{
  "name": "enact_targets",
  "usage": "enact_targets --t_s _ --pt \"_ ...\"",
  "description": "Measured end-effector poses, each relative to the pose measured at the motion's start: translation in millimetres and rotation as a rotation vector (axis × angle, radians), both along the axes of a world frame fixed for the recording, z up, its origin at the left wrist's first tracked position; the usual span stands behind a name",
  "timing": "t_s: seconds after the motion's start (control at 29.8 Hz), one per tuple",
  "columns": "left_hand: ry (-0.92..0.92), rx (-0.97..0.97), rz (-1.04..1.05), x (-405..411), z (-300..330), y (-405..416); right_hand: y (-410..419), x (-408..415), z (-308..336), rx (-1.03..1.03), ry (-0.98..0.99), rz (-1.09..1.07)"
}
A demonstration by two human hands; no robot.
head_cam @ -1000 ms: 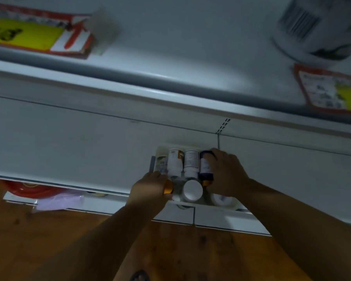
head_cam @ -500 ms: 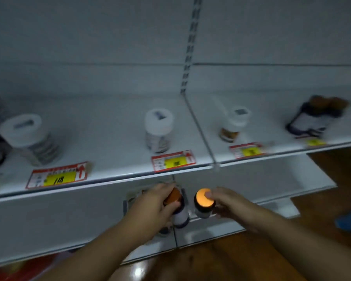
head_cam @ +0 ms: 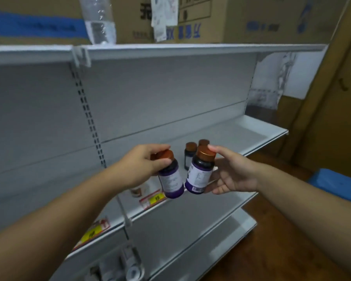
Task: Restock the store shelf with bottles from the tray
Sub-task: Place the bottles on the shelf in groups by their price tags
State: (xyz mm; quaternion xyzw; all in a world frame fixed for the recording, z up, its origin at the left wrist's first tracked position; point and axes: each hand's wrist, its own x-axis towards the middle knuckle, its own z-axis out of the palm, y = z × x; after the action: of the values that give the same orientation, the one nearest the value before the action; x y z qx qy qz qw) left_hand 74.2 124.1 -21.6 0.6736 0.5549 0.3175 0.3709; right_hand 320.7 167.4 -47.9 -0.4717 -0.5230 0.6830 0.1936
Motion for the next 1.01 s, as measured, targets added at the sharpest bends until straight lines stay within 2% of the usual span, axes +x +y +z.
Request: enact_targets --t_s 0.27,0.44,0.54,0.7,0.87,1.01 --pt "0.028 0.056 0.098 44 42 74 101 71 14 -0.016 0.187 -0.135" --pt "-0.014 0.141 0.352 37 36 117 171 92 7 -0.058 0.339 -0.247" --pt "-0.075 0.136 0.421 29 21 141 208 91 -5 -0.086 0.367 -0.265" --pt "-0.077 0.080 0.463 20 -8 173 261 69 -28 -0.048 0.274 -0.265" --pt "0.108 -0.043 0.342 39 -37 206 288 33 -58 0.028 0.069 -0.026" --pt "0.078 -0.154 0.291 61 -57 229 289 9 -79 0.101 -0.072 0.115"
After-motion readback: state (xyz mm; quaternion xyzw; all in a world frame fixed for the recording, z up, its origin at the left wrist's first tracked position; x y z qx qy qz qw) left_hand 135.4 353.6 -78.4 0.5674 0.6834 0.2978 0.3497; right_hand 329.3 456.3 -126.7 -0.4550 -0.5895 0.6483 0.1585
